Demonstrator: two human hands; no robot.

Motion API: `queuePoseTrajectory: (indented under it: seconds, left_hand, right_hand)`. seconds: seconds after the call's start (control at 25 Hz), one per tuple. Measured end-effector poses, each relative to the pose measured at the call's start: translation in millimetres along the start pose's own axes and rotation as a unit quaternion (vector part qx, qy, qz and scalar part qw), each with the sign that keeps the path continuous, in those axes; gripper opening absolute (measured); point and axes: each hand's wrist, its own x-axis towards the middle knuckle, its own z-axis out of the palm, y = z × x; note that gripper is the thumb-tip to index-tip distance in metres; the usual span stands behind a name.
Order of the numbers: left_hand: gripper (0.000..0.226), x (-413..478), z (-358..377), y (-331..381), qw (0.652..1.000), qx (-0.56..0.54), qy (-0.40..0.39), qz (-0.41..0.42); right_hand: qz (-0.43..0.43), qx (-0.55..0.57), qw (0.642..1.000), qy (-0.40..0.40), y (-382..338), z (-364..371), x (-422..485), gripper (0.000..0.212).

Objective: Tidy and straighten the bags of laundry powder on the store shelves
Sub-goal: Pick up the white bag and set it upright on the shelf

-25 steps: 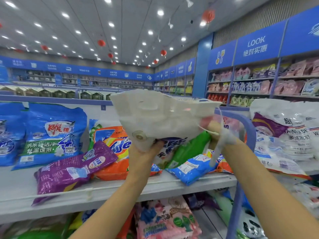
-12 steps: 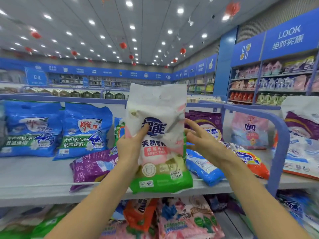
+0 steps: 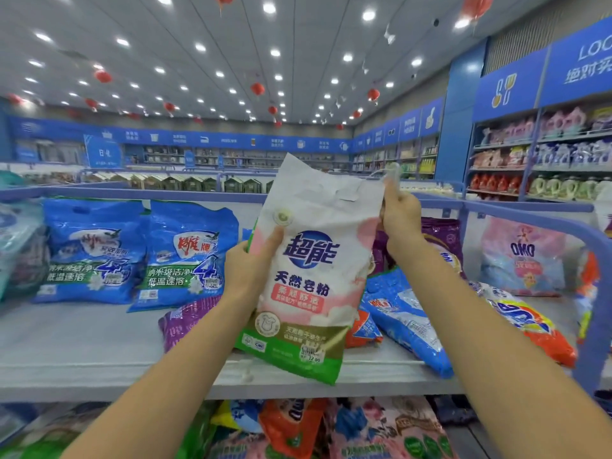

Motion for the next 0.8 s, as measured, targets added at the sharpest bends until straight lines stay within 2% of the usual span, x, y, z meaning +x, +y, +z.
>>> queuePoseTrajectory:
  seconds: [0.08,0.2,0.28,0.32,0.4,0.48,0.56,0.68,0.72,0.8]
  left_hand:
    - [0.044,6.5,3.2,-1.7,0.998,-0.043,0.028,-0.024]
    - [0.038,13.6,11.9,-3.1,0.994,-0.1,0.047,-0.024]
    - [0.039,21.5,14.9,-5.0,0.99,-0.114,0.078,-0.011]
    - [0.041,26.9,16.6,-7.5,0.989,-0.119,0.089,-0.011]
    - [0.044,35.3,20.8,-13.2,0.985,-0.128,0.117,-0.016]
    - [0.045,41.3,24.4,-19.5,0.982,-0.121,0.144,-0.02]
    - [0.047,45.4,25.5,-26.4,0.984,-0.088,0.15,-0.029]
    - [0.051,48.7,19.1,-39.7,0.988,-0.014,0.155,-0.004]
    - [0.051,49.9,15.0,-42.4,0.989,0.012,0.15,0.007]
    - [0.05,49.0,6.1,-44.4,0.995,0.028,0.092,0.018]
  right_hand:
    - [0.054,-0.018,0.996,-0.061,2.1,5.3,8.6,0.069]
    - [0.103,0.061,0.978,-0.172,30.8,7.6,1.6,0.057]
    - [0.134,0.087,0.954,-0.255,58.7,7.1,-13.8,0.069]
    - [0.144,0.082,0.949,-0.269,71.4,6.5,-21.8,0.078]
    - [0.114,0.044,0.96,-0.254,92.7,9.3,-30.0,0.084]
    - [0.06,-0.004,0.977,-0.204,100.6,18.2,-36.8,0.072]
    - [0.014,-0.044,0.989,-0.137,104.5,25.8,-39.3,0.068]
    - [-0.041,-0.059,0.992,-0.107,103.9,30.8,-45.7,0.049]
    - [-0.044,-0.057,0.991,-0.109,107.9,30.4,-45.4,0.05]
    - [-0.046,-0.04,0.993,-0.106,113.3,26.9,-44.3,0.058]
